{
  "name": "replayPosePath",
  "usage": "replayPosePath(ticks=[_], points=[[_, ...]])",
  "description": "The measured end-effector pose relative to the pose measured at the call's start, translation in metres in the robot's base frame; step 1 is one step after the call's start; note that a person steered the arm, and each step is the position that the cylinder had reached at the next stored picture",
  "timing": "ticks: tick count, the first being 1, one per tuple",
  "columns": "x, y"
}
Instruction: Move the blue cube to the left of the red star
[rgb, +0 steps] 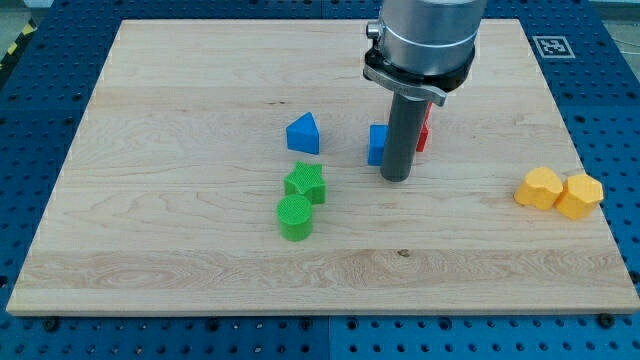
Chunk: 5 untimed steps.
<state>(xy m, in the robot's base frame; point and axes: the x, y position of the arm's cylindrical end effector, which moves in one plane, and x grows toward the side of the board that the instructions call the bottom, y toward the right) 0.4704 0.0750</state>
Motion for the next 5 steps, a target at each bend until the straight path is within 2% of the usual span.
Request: replayPosePath(ticks=[5], points=[[-0.0172,-0.0045]])
